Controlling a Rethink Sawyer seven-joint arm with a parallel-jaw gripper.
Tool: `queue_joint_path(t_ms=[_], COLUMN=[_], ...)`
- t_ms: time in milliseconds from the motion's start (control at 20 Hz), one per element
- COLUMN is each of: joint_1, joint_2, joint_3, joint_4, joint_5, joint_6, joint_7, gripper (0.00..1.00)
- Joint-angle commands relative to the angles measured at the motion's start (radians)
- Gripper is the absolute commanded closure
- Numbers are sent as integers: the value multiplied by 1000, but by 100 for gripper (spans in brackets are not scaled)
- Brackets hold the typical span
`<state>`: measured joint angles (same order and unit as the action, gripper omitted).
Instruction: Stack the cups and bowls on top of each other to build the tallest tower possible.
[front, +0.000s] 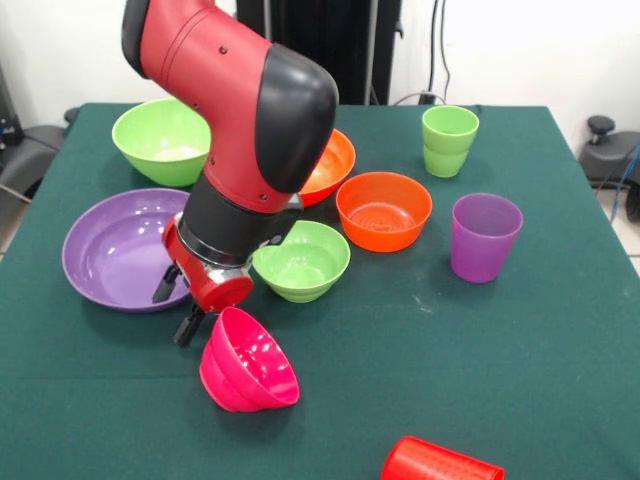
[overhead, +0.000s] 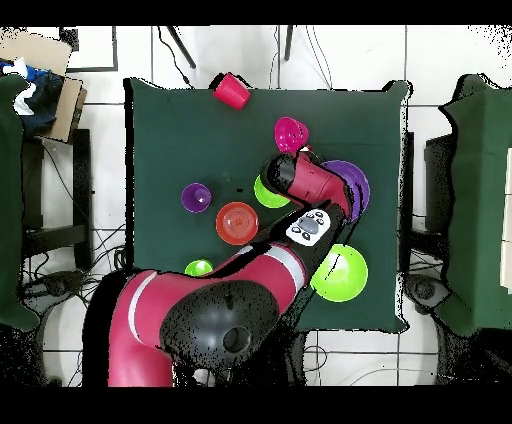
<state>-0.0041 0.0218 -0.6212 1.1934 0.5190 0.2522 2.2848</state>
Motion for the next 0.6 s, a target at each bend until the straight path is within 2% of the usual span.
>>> queue_joint_path(t_ms=[50, 600], joint_1=[12, 1], joint_2=[38, 19], joint_3=[83, 100], joint_4=[-69, -47], joint_5=[36, 21], joint_6=[-34, -46], joint_7=[173, 151], gripper=[0, 0])
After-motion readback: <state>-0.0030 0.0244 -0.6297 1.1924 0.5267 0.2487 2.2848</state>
